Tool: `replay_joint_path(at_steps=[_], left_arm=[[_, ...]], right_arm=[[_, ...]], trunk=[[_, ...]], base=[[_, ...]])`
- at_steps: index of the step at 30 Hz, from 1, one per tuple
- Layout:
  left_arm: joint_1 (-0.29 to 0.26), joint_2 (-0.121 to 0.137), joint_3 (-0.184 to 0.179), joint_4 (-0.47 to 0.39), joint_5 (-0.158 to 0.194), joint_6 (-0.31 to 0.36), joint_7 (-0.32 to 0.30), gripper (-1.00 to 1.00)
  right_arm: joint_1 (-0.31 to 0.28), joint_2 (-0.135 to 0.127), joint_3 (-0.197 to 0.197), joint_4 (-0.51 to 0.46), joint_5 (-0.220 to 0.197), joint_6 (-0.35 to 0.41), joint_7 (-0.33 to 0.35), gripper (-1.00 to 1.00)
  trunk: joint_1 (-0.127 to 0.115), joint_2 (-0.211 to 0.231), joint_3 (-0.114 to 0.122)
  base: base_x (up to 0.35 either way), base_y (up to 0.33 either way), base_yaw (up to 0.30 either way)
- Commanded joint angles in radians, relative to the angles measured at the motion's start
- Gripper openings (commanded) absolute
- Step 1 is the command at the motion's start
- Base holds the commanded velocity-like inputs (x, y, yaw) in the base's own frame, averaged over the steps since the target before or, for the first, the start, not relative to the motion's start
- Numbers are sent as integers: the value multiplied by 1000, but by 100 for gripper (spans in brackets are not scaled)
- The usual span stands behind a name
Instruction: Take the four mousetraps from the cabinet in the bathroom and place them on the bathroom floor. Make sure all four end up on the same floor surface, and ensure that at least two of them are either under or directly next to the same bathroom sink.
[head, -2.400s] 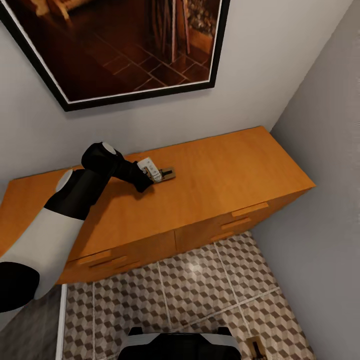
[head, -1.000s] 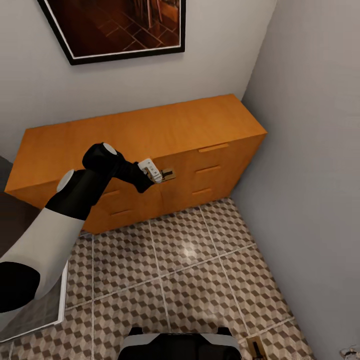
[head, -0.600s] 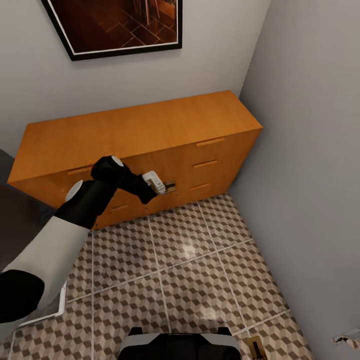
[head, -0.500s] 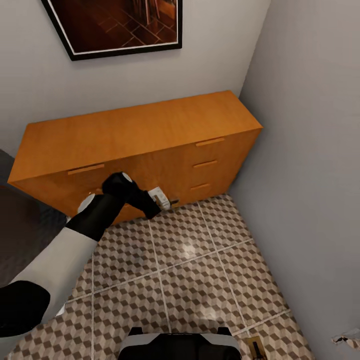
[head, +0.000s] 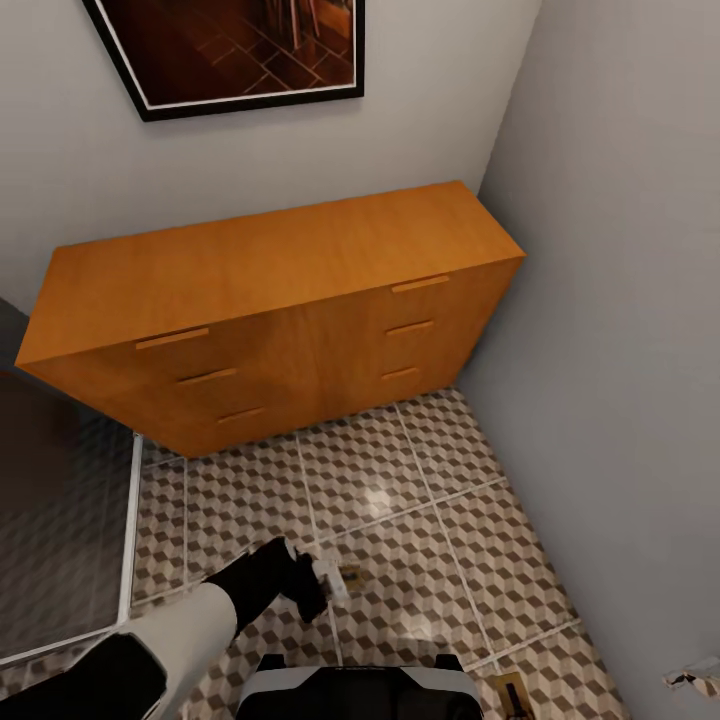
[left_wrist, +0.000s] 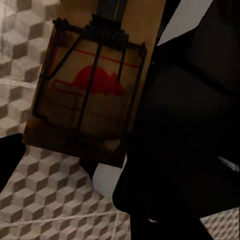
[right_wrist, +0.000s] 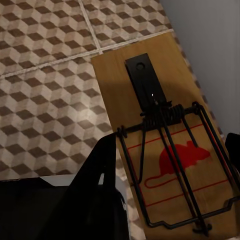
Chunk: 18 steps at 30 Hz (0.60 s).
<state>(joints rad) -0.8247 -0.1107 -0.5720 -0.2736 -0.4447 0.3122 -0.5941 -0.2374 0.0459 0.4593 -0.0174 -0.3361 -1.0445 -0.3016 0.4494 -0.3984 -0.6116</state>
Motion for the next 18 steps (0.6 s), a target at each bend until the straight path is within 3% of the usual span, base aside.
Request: replay_joint_path(at_steps=[1,4,5,6,12,13,18], left_arm=[[5,2,4,70,51,-60,43,-100],[11,17,4,257,204,-249,152,-100],[12,22,4,276,227,-274,164,-100],[15,37,4,303,272,-314,184,-100],[80,157,4,342,580,-455,224,-100],[83,169,4,343,608,-471,225,-100],[133,286,4,347,865,-582,225,-100]], right_arm=[[0,0,9,0,-7,-3,-4,-100],[0,-3,9,0,-7,-3,-5,-100],[0,-4,9,0,-7,-3,-5,-100],[0,-5,9,0,-7,-3,-5,-100],[0,-11,8,0,-7,-3,-5,-100],[0,-11,8,0,-7,-3,-5,-100],[0,-11,8,-1,-6,-3,-5,-100]], trunk=[[1,-2,-1],[1,-2,-1],[1,-2,-1],[1,-2,-1],[1,-2,-1],[1,-2,-1],[1,-2,-1]], base=[[0,0,0],[0,0,0],[0,0,0],[0,0,0],[0,0,0],[0,0,0],[0,0,0]])
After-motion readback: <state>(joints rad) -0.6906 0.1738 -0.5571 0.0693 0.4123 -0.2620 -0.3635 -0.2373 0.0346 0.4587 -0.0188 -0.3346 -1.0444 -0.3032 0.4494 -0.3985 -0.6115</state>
